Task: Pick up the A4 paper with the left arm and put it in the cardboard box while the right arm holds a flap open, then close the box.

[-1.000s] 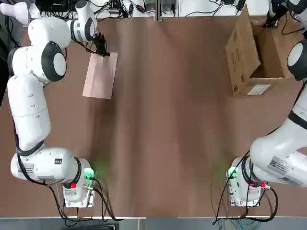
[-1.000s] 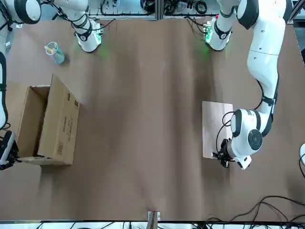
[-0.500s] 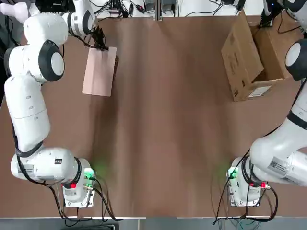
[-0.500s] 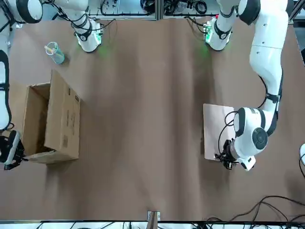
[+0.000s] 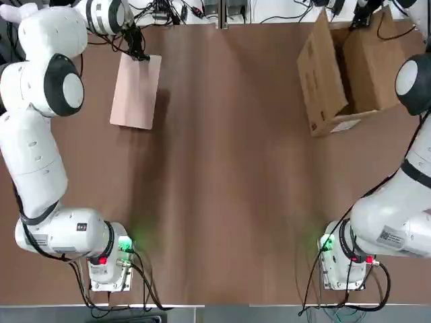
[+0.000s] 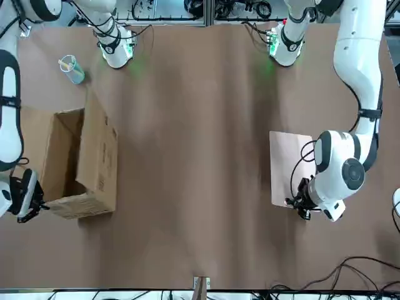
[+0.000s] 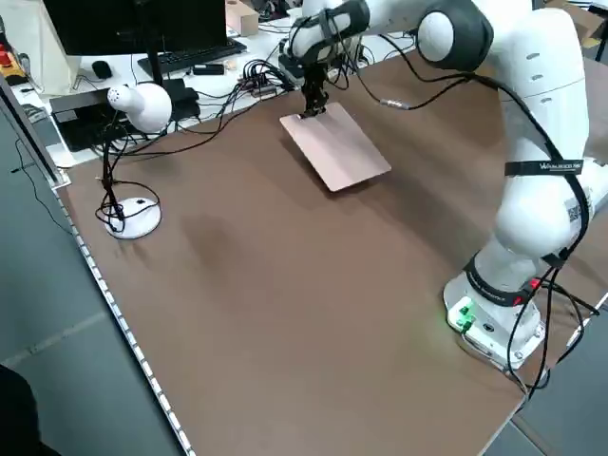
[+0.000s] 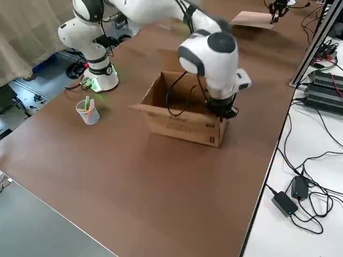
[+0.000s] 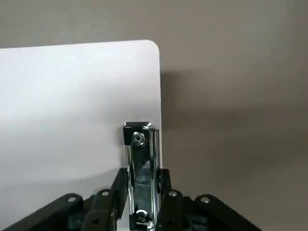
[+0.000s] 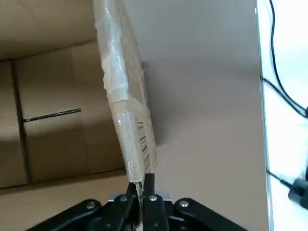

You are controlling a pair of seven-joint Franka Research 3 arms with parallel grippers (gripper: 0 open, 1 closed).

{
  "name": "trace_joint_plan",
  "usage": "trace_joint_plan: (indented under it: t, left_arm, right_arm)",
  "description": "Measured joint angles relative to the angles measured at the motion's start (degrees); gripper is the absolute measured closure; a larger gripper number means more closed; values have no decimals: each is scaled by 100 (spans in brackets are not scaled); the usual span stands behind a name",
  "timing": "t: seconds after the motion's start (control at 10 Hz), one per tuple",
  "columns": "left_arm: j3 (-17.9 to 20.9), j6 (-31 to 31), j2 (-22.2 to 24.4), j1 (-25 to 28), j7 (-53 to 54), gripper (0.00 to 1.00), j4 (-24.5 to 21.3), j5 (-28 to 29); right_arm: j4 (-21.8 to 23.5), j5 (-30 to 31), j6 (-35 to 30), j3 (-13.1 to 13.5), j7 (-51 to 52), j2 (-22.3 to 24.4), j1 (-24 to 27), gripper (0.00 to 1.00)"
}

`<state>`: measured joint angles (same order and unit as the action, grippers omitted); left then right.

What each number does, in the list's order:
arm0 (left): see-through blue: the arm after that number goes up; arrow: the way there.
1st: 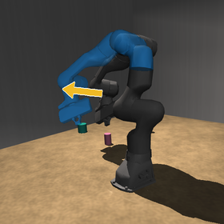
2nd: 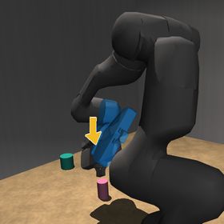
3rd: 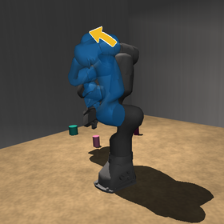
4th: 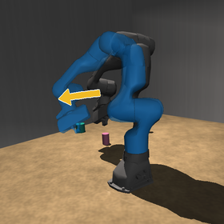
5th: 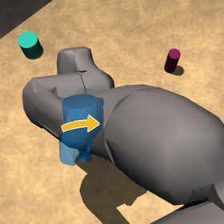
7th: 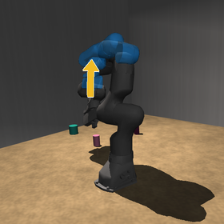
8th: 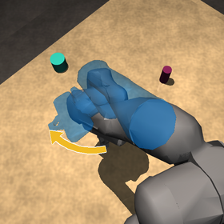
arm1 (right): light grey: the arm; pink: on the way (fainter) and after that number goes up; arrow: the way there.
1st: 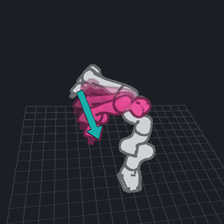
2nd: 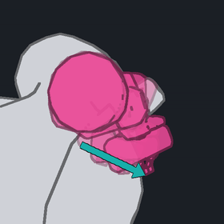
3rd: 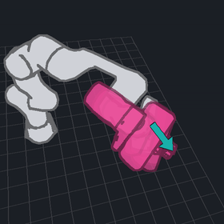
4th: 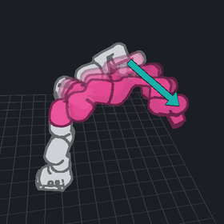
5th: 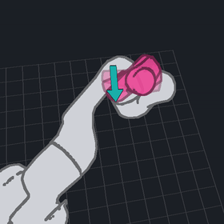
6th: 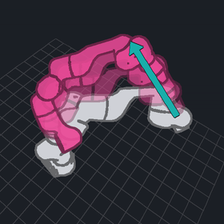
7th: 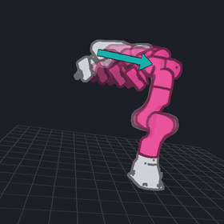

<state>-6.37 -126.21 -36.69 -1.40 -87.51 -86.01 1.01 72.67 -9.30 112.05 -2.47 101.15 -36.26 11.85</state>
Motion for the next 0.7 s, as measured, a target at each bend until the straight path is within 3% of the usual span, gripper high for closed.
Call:
trace_joint_plan:
  t: [0.7]
  left_arm:
    - [-161, 763, 846, -294, 717, 69, 23, 159]
  right_arm:
    - [281, 5, -137, -5, -1902, 188, -1272, 94]
